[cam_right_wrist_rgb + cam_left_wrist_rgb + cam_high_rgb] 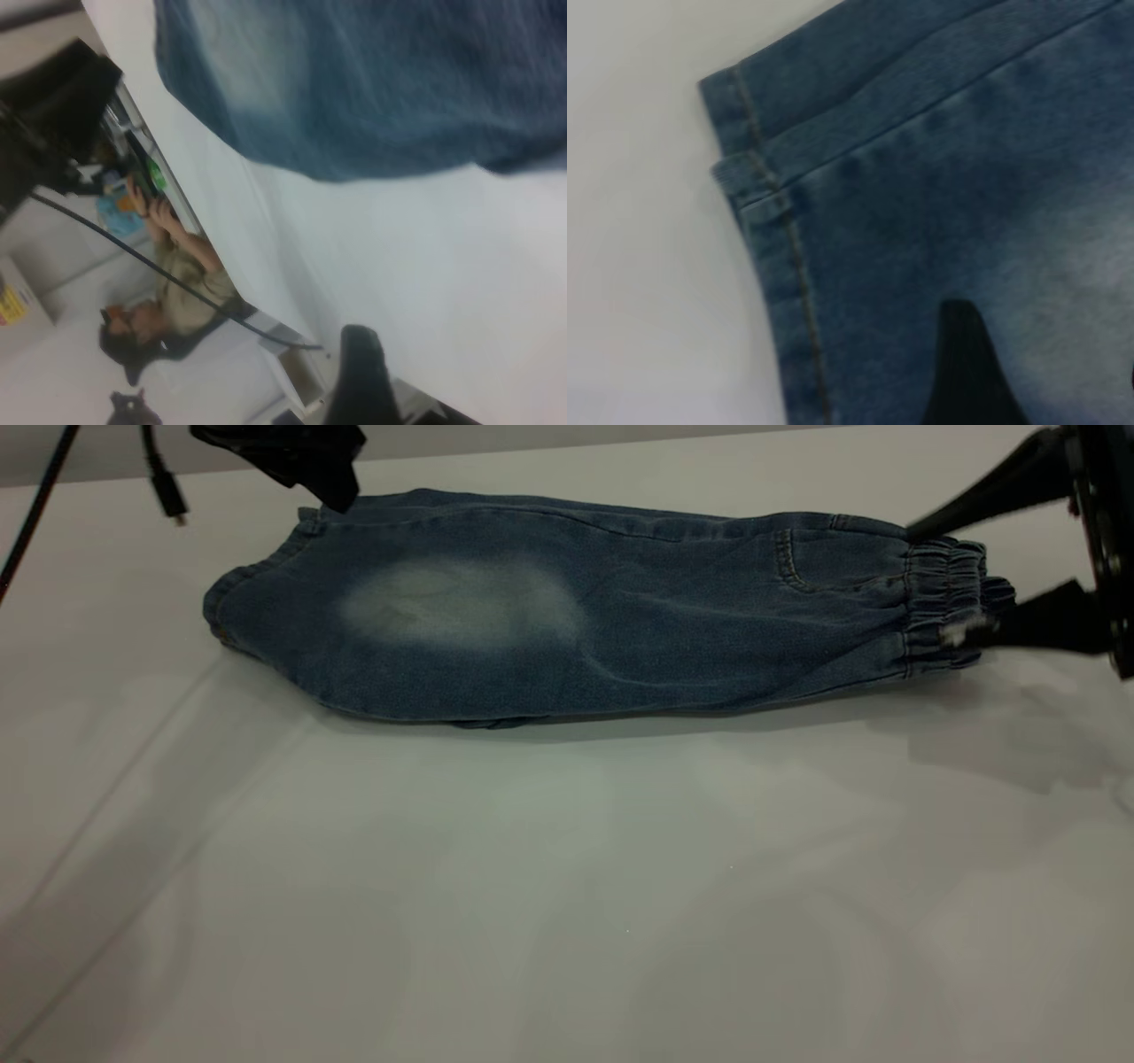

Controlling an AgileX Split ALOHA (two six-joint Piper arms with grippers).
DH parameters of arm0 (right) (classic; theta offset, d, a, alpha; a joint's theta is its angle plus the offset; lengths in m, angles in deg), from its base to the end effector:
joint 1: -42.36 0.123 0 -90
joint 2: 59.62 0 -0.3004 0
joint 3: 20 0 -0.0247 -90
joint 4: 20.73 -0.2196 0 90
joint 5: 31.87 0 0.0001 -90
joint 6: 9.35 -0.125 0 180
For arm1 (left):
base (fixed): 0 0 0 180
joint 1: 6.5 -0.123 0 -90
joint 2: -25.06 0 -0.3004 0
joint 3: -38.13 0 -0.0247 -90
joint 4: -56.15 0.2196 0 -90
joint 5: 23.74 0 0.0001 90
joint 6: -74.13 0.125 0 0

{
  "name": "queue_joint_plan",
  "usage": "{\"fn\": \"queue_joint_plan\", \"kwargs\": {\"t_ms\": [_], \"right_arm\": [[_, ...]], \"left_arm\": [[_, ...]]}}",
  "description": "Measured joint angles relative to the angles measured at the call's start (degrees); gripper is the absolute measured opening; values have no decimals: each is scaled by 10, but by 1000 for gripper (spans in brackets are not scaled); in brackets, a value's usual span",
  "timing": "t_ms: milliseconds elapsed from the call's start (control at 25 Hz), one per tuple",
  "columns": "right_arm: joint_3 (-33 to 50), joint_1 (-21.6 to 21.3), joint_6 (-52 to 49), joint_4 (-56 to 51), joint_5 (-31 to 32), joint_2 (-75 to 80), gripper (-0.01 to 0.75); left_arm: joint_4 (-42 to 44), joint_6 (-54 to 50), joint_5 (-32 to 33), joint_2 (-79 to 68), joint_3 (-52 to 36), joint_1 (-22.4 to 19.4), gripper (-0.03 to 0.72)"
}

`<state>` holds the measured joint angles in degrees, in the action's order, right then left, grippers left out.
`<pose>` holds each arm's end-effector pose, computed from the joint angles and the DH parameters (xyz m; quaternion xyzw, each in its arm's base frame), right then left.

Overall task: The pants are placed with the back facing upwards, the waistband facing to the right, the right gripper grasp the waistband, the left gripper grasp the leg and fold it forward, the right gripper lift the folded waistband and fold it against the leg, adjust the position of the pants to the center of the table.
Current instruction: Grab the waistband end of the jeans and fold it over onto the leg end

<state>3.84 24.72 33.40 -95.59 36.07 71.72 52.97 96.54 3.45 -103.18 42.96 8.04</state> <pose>0.3248 0.0141 0.1044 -0.2487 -0.8120 -0.5271 0.0309 0.4291 -0.1146 0.1498 0.2868 0.9236 -0.0011 0.2543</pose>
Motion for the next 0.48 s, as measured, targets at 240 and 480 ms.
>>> {"fn": "queue_joint_plan", "kwargs": {"t_ms": [240,480], "right_arm": [[13,0,46,-7,-84,0,450],[13,0,158,2,-150,0,450]], "left_arm": [[-4,-1,7,0,0,3,405],[-17,0,8,0,0,11,405]]}}
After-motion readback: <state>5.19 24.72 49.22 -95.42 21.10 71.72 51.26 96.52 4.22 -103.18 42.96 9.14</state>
